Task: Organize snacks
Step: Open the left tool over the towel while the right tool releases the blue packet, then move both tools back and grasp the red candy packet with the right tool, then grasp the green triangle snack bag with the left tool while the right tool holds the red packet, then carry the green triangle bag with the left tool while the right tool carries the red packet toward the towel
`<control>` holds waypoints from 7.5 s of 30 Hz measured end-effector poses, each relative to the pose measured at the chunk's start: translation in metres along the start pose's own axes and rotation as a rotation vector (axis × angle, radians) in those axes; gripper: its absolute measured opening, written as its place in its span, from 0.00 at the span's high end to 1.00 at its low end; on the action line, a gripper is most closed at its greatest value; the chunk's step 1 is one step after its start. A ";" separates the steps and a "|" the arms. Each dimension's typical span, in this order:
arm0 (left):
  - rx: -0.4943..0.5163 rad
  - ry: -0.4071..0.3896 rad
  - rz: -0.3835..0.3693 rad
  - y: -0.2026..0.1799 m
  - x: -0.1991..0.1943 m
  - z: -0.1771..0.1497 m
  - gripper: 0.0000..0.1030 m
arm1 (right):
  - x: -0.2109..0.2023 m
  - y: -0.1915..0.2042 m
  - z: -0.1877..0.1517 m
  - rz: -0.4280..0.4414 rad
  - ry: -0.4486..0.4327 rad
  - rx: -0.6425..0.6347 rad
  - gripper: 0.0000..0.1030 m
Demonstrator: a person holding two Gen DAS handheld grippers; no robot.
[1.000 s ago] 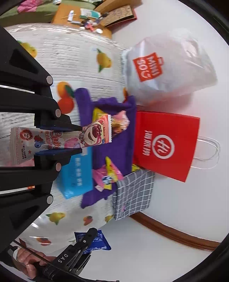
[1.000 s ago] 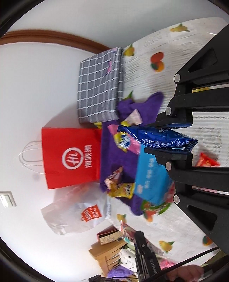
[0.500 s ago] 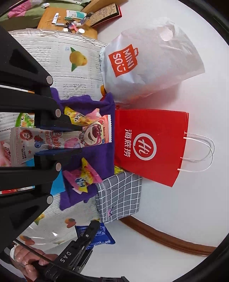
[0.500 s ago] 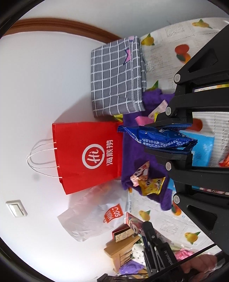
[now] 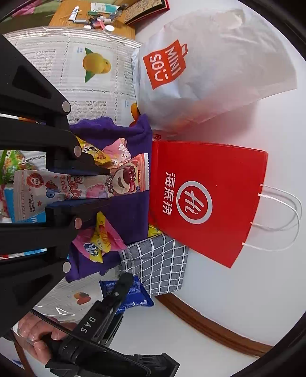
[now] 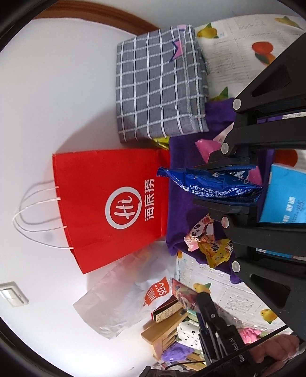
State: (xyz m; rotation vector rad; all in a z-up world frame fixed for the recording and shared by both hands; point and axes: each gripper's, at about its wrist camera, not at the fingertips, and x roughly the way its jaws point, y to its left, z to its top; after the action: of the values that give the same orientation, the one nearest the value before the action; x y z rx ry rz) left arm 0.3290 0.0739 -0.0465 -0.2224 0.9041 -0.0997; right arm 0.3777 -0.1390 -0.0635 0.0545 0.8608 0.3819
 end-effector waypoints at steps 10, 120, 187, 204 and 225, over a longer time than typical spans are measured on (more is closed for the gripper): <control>-0.005 0.052 -0.004 0.005 0.037 0.009 0.84 | 0.061 -0.004 0.001 0.051 0.087 -0.028 0.82; -0.037 0.130 -0.070 0.041 -0.072 -0.152 0.55 | -0.017 0.053 -0.251 -0.005 0.258 -0.170 0.58; 0.158 0.092 0.052 0.027 -0.026 -0.227 0.50 | -0.018 -0.039 -0.240 -0.195 0.085 0.006 0.57; 0.128 0.073 0.038 0.024 -0.017 -0.222 0.52 | -0.018 -0.039 -0.240 -0.192 0.085 0.006 0.57; 0.175 -0.012 -0.054 0.000 -0.089 -0.197 0.52 | -0.072 -0.011 -0.222 -0.133 0.020 0.076 0.60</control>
State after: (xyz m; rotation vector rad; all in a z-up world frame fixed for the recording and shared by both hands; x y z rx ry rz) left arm 0.1190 0.0601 -0.0958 -0.0847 0.8719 -0.2262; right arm 0.1728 -0.1984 -0.1580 0.0636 0.8937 0.2257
